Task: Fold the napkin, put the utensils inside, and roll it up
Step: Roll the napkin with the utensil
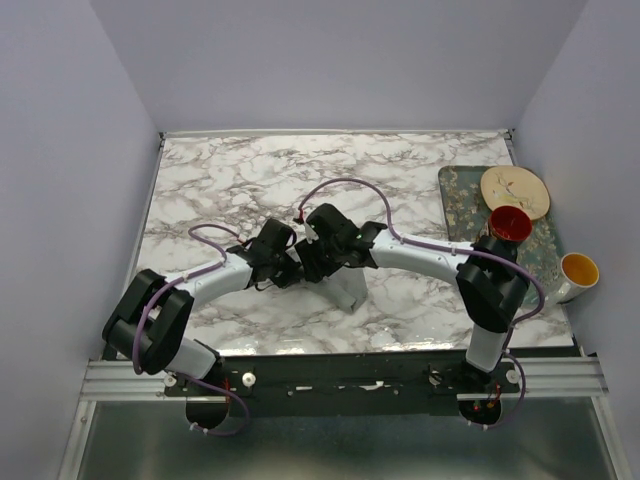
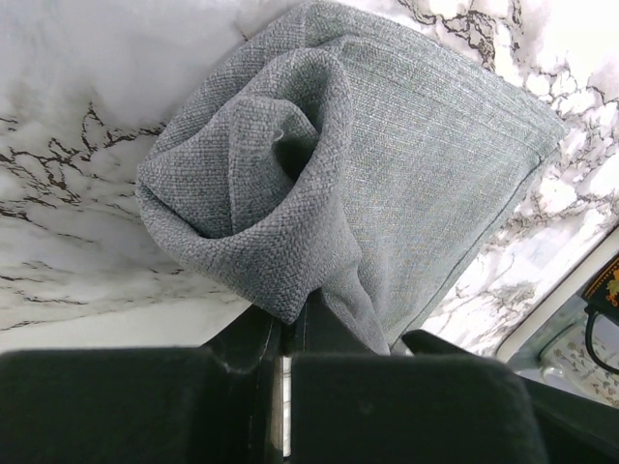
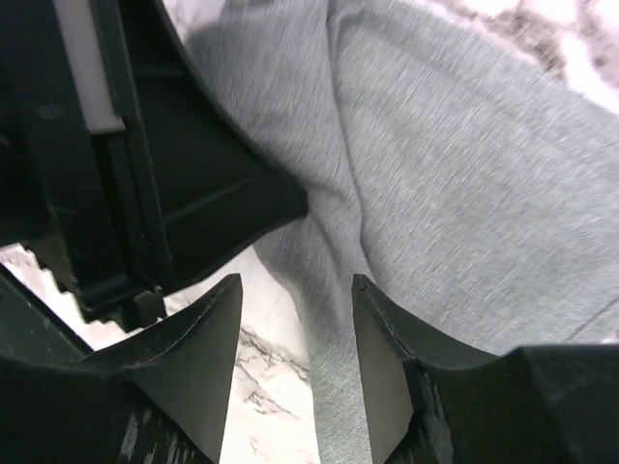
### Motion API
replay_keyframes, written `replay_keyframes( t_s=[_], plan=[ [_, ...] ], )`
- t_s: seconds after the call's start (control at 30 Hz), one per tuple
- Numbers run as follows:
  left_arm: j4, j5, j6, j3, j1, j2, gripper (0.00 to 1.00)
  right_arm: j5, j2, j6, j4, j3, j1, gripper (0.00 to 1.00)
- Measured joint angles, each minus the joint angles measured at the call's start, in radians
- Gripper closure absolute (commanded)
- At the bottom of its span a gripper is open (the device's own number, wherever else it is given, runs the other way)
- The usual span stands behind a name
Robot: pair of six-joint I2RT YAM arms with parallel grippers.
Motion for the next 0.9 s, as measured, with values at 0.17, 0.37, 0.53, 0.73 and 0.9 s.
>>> replay_keyframes(
  t_s=[0.17, 0.37, 0.53, 0.73, 0.9],
  plan=[
    [-0.003, -0.002, -0.007, 0.0, 0.0, 0.0, 1.0, 0.017, 0.0, -0.004, -0.017, 0.035, 0.0, 0.5],
    [-0.004, -0.002, -0.018, 0.0, 0.0, 0.0, 1.0, -0.006, 0.002, 0.017, 0.019, 0.002, 0.005, 0.58],
    [-0.014, -0.002, -0.029, 0.003, 0.0, 0.0, 1.0, -0.008, 0.016, 0.027, 0.043, -0.044, 0.009, 0.51],
    [-0.026, 0.003, -0.045, 0.005, -0.002, 0.0, 1.0, 0.008, 0.026, 0.032, 0.108, -0.095, 0.012, 0.48],
    [-0.032, 0.008, -0.054, 0.005, -0.002, 0.0, 1.0, 0.033, 0.045, 0.034, 0.143, -0.102, 0.018, 0.47]
  ],
)
